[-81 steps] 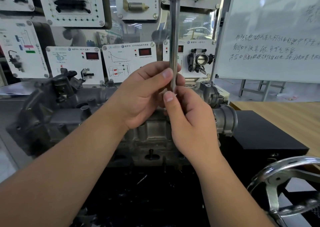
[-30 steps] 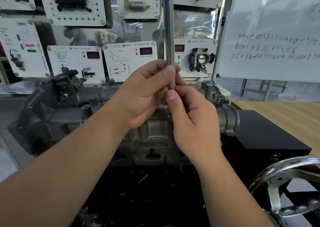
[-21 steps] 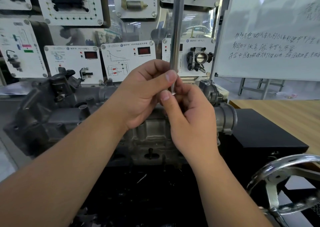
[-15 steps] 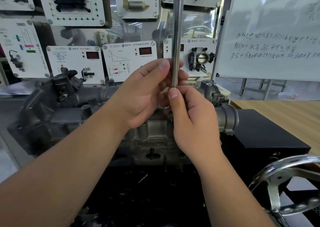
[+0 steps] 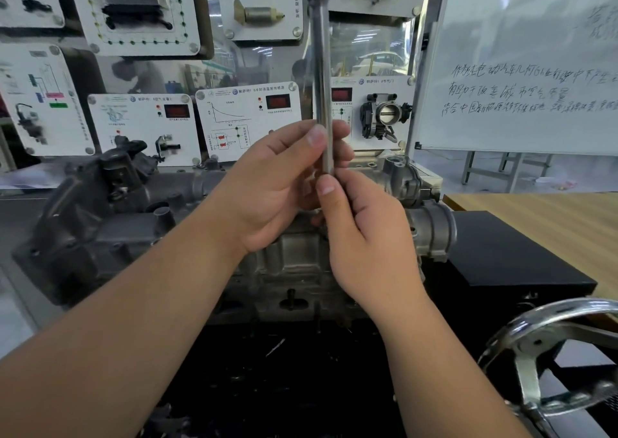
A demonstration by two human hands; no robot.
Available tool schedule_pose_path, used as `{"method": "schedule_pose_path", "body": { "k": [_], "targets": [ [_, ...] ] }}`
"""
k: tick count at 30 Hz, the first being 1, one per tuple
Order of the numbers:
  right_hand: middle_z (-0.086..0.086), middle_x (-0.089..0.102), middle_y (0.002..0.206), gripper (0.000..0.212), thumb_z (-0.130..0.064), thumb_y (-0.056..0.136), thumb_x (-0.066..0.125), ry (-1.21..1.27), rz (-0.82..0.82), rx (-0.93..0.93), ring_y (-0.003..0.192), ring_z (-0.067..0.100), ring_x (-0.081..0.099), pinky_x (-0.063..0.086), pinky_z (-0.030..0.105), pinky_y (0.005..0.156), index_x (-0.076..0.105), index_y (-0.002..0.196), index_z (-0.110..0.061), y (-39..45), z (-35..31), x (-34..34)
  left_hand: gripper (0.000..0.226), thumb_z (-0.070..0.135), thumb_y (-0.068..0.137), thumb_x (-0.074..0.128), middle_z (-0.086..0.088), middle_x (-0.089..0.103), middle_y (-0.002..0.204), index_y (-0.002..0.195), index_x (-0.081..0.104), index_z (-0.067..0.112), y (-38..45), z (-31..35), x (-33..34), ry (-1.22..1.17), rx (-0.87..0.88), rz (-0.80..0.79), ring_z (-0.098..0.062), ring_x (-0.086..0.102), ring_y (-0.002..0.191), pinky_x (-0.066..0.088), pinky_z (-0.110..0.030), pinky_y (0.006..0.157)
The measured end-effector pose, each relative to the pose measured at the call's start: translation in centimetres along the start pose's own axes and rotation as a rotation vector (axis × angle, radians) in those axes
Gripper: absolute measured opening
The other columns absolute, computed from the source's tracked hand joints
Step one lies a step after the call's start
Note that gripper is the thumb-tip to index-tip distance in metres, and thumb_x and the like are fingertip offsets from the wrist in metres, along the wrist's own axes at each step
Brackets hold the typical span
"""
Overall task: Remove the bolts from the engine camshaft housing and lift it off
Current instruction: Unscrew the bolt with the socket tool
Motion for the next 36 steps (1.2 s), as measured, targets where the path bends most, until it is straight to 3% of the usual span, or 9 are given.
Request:
{"method": "schedule_pose_path", "body": {
  "k": [5, 7, 11, 16, 19, 22, 25, 29, 36],
  "targets": [
    [-0.012, 0.071, 0.109, 0.042, -0.049, 0.1, 0.037, 0.01, -0.046, 0.047, 0.1, 0.012, 0.067, 0.054, 0.048, 0.084, 0.054, 0.132, -0.03, -0.1, 0.5, 0.2, 0.025, 0.022, 0.092, 0.056, 0.003, 0.073, 0.08, 0.085, 0.08, 0.026, -0.2, -0.1, 0.0, 0.016, -0.041, 0.02, -0.017, 0.063, 0.085, 0.032, -0.049, 0.093],
    [-0.015, 0.07, 0.096, 0.041, -0.051, 0.099, 0.038, 0.0, -0.046, 0.035, 0.091, 0.007, 0.067, 0.055, 0.047, 0.079, 0.054, 0.129, -0.029, -0.2, 0.5, 0.0, 0.007, 0.016, 0.088, 0.066, 0.001, 0.071, 0.076, 0.086, 0.071, 0.018, -0.1, 0.0, -0.1, 0.003, -0.014, 0.013, -0.019, 0.063, 0.079, 0.036, -0.047, 0.088],
    [-0.013, 0.066, 0.076, 0.041, -0.054, 0.093, 0.049, -0.091, -0.073, -0.018, 0.076, 0.007, 0.063, 0.054, 0.041, 0.07, 0.06, 0.119, -0.024, -0.3, -0.1, 0.1, 0.055, 0.024, 0.055, 0.098, -0.006, 0.063, 0.075, 0.085, 0.054, 0.011, -0.1, 0.2, -0.8, -0.068, 0.037, 0.046, -0.02, 0.058, 0.071, 0.043, -0.038, 0.072],
    [-0.009, 0.058, 0.07, 0.023, -0.036, 0.093, 0.065, -0.154, -0.158, -0.084, 0.071, 0.01, 0.052, 0.041, 0.018, 0.061, 0.065, 0.106, -0.017, 0.1, -0.7, -0.5, 0.016, 0.025, 0.066, 0.09, 0.001, 0.064, 0.071, 0.073, 0.076, 0.022, -0.1, 0.1, -0.2, 0.054, 0.025, 0.031, -0.012, 0.059, 0.069, 0.052, -0.028, 0.068],
    [-0.015, 0.044, 0.071, 0.024, -0.027, 0.088, 0.073, -0.334, -0.287, -0.119, 0.082, 0.014, 0.039, 0.033, 0.007, 0.071, 0.049, 0.087, -0.021, 0.1, -0.8, -0.5, 0.023, 0.042, 0.063, 0.088, 0.002, 0.065, 0.07, 0.073, 0.079, 0.023, -0.4, 0.1, 0.0, 0.09, 0.016, 0.013, -0.012, 0.058, 0.071, 0.052, -0.027, 0.07],
    [-0.011, 0.047, 0.072, 0.029, -0.026, 0.087, 0.073, -0.398, -0.336, -0.128, 0.084, 0.015, 0.039, 0.035, 0.017, 0.069, 0.044, 0.084, -0.024, 0.0, -1.0, -0.7, 0.02, 0.041, 0.066, 0.078, 0.001, 0.065, 0.069, 0.072, 0.078, 0.022, -0.4, 0.2, -0.1, 0.082, 0.024, 0.031, -0.012, 0.059, 0.07, 0.052, -0.025, 0.069],
    [-0.007, 0.064, 0.077, 0.016, -0.025, 0.087, 0.074, -0.345, -0.292, -0.108, 0.081, 0.016, 0.056, 0.045, 0.033, 0.072, 0.064, 0.099, -0.02, 0.1, -1.0, -1.2, 0.016, 0.032, 0.085, 0.079, 0.001, 0.065, 0.07, 0.072, 0.078, 0.022, -0.3, 0.2, -0.2, 0.078, 0.029, 0.037, -0.012, 0.061, 0.072, 0.054, -0.027, 0.071],
    [-0.019, 0.066, 0.078, 0.027, -0.025, 0.087, 0.077, -0.215, -0.215, -0.045, 0.085, 0.001, 0.059, 0.046, 0.015, 0.07, 0.069, 0.113, -0.024, 0.2, -0.5, -1.5, 0.02, 0.033, 0.086, 0.066, 0.0, 0.065, 0.073, 0.074, 0.076, 0.02, -0.3, 0.4, -0.4, -0.037, 0.038, 0.045, -0.016, 0.065, 0.071, 0.057, -0.031, 0.069],
    [-0.022, 0.061, 0.073, 0.03, -0.024, 0.084, 0.08, -0.18, -0.16, -0.079, 0.08, 0.002, 0.062, 0.053, 0.023, 0.07, 0.056, 0.095, -0.037, 0.2, -0.4, -1.5, 0.033, 0.029, 0.097, 0.05, 0.001, 0.065, 0.075, 0.077, 0.076, 0.023, -0.2, 0.6, -0.3, -0.028, 0.079, 0.041, -0.016, 0.065, 0.07, 0.056, -0.032, 0.067]
  ]
}}
Point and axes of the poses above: each hand's wrist, its own y-axis towards the middle knuckle, its own x-axis out of the palm, z = x × y, the point moved 7 cm from there along y, towards the middle knuckle
